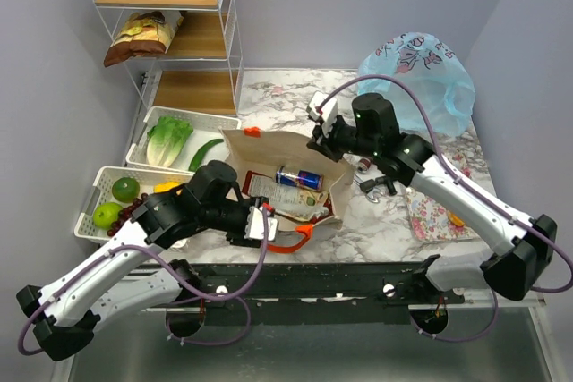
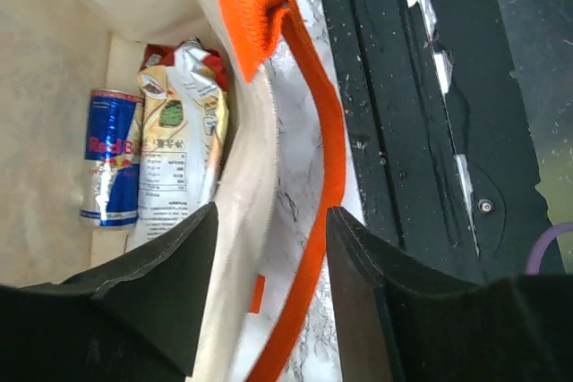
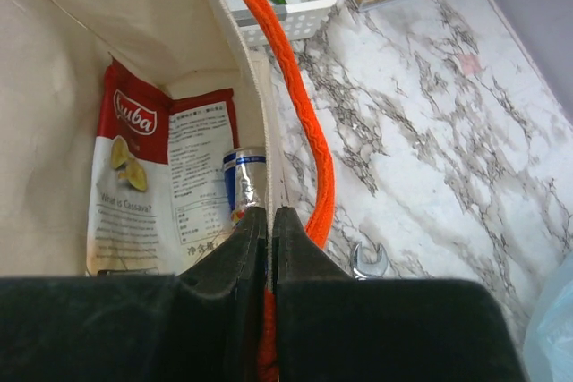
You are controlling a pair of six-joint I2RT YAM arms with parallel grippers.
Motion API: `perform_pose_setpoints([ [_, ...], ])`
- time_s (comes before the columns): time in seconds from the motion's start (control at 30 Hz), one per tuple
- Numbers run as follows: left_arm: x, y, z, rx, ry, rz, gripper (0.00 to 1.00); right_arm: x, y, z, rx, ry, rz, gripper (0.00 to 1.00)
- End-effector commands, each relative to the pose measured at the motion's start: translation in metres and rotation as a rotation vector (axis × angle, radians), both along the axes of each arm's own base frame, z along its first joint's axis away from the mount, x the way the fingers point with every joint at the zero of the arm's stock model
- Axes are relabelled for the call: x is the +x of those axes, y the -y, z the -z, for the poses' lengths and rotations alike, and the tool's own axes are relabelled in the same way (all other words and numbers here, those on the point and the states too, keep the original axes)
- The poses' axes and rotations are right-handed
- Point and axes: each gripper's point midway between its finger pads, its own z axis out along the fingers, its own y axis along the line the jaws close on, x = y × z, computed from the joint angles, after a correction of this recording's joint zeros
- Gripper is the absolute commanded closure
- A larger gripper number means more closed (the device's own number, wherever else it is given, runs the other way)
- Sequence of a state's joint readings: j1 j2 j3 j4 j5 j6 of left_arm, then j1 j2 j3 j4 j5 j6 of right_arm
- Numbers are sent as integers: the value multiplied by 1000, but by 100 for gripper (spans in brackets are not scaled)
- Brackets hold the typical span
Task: Untie the knot of the grocery bags and take out the mixed food
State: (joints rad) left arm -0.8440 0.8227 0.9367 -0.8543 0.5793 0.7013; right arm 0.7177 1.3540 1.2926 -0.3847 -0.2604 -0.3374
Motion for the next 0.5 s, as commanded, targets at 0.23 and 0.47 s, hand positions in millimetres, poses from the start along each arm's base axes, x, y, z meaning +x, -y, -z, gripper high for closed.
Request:
perform_pose_setpoints([
  [0.23, 44, 7, -88, -200, 305, -137, 40, -37, -3, -61, 186, 220, -168, 99],
  [0.47, 72, 27, -8, 37, 320, -100, 46, -56, -8, -61, 214, 182, -213, 99],
])
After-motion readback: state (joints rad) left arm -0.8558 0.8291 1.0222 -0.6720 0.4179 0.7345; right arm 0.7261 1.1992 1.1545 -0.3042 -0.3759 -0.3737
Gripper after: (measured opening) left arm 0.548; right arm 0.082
